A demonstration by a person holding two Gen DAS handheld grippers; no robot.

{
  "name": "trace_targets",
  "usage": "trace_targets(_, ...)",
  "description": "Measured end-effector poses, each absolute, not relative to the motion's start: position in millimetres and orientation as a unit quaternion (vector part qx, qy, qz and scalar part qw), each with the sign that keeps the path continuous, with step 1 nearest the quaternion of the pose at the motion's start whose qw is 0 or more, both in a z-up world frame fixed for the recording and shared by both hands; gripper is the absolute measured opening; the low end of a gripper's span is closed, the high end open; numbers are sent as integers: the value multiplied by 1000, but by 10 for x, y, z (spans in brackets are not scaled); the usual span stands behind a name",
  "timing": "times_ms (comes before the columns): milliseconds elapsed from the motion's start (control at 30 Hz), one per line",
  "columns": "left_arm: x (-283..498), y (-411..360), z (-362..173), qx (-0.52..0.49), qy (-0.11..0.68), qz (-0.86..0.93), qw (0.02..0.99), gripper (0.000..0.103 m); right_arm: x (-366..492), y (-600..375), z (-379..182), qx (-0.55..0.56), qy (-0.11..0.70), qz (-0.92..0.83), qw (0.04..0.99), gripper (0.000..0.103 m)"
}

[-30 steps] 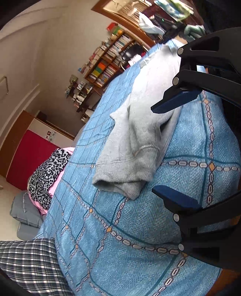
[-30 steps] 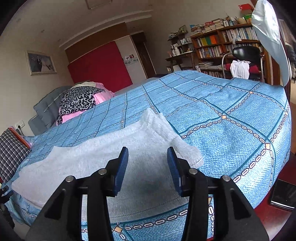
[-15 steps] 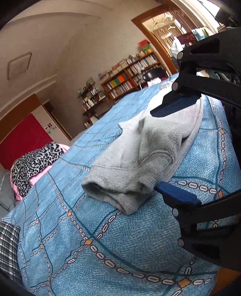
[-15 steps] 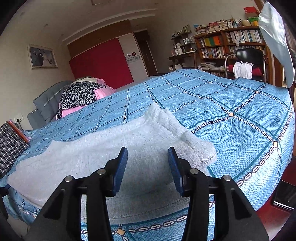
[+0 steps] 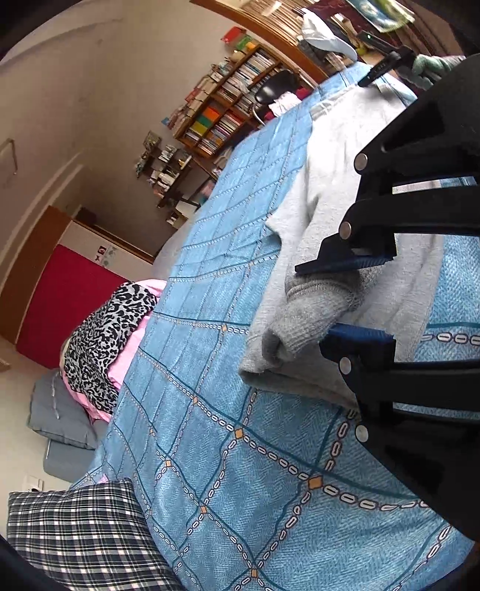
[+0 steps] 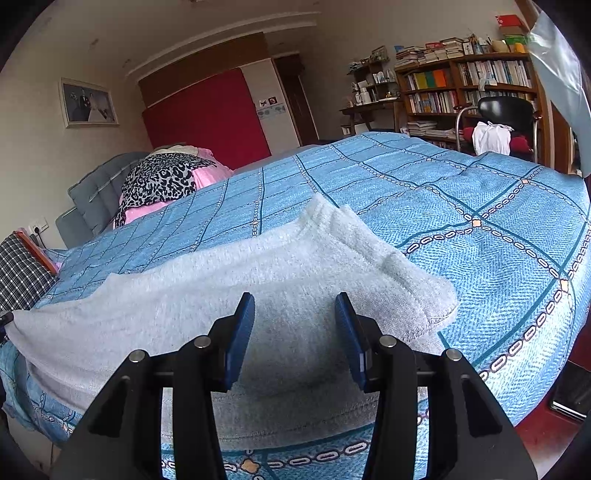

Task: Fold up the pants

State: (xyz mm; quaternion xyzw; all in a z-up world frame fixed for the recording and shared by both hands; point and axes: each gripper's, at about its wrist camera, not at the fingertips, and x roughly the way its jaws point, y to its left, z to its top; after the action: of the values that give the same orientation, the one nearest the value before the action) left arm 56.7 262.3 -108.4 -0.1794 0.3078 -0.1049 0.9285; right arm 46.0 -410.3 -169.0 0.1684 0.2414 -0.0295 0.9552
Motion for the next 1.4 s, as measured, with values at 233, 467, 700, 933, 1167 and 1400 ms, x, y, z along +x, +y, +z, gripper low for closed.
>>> trace_targets(233, 547, 2845, -1744, -217, 365, -89, 901, 26, 562, -4148, -1815, 174, 263, -35, 948, 47)
trace_targets(467, 478, 2838, -1624, -217, 353, -78, 907, 41, 476, -4383, -1829, 218, 251, -44, 942, 47)
trace_targets(700, 252, 2785, -1307, -191, 309, -16, 932, 59, 241, -4681, -1838, 285, 237, -45, 928, 47)
trace_targets(933, 325, 2217, -1151, -139, 307, -87, 938, 62, -15, -4906, -1822, 326, 224, -66, 916, 47)
trace_targets(1167, 443, 1526, -1345, -98, 349, -180, 914, 66, 83, -5057, -1961, 373, 234, -49, 897, 47)
trace_targets(1400, 318, 1095, -1498, -84, 388, -260, 880, 66, 130, -4913, -1769, 318, 212, -58, 922, 37)
